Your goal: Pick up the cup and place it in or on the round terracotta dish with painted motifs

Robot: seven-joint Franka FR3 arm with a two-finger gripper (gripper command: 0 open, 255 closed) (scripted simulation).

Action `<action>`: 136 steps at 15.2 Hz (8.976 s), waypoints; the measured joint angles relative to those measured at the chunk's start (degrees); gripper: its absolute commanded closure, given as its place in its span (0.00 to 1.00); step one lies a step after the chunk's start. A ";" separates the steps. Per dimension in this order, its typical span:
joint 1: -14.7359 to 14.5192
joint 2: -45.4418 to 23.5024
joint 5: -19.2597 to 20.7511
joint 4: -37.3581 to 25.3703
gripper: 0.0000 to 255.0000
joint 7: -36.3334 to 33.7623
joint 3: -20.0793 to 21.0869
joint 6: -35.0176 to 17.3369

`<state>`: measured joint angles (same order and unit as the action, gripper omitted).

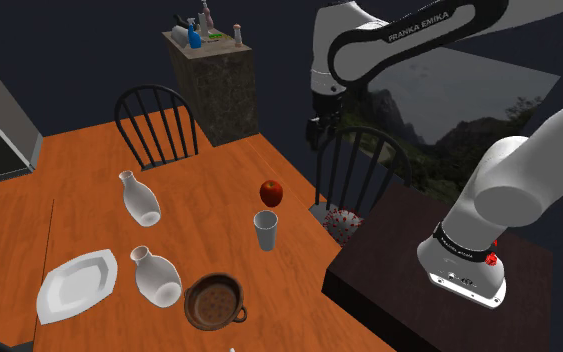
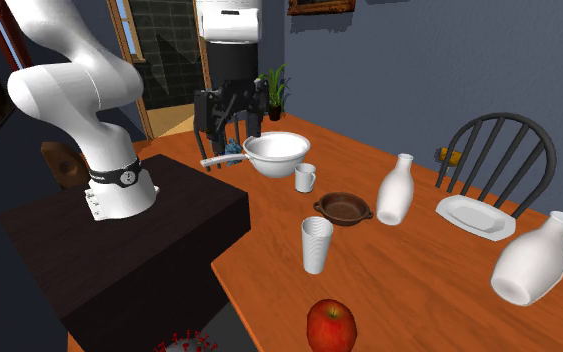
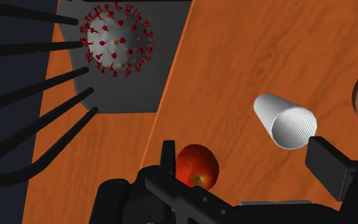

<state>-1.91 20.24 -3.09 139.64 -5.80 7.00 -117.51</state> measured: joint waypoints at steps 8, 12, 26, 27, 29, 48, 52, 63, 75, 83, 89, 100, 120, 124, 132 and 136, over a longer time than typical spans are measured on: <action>-1.13 -17.06 -1.51 -3.51 0.00 -2.04 1.81 -10.90; -2.20 -25.78 -1.98 -6.75 0.00 -3.68 2.88 -15.14; -5.49 -51.59 -2.20 -20.69 0.00 -6.34 3.87 -23.82; -5.59 -52.27 -2.13 -20.99 0.00 -6.37 3.82 -24.20; -5.87 -53.42 -2.07 -20.78 0.00 -6.51 3.79 -25.57; -6.08 -54.52 -1.98 -20.91 1.00 -6.57 3.71 -26.58; -5.94 -52.46 -2.19 -20.44 1.00 -6.74 3.95 -25.02; -5.24 -45.21 -2.98 -19.53 1.00 -7.02 4.68 -18.76; -7.20 -39.99 -3.62 -21.26 1.00 -10.90 6.35 -12.37; -14.42 -43.63 -2.43 -29.64 1.00 -21.45 9.07 -9.04; -20.13 -48.64 -0.75 -38.91 1.00 -28.94 10.27 -5.78; -24.43 -55.49 1.03 -45.48 1.00 -33.31 10.28 -6.58; -25.47 -63.62 2.34 -45.59 1.00 -32.65 9.01 -14.45; -25.46 -63.63 2.34 -45.58 0.00 -32.64 9.01 -14.48; -24.91 -61.77 2.07 -46.50 0.00 -32.45 9.24 -11.72; -24.23 -59.34 1.68 -46.11 0.00 -32.20 9.54 -9.65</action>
<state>-26.13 -39.10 -1.41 93.53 -38.00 16.54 -127.15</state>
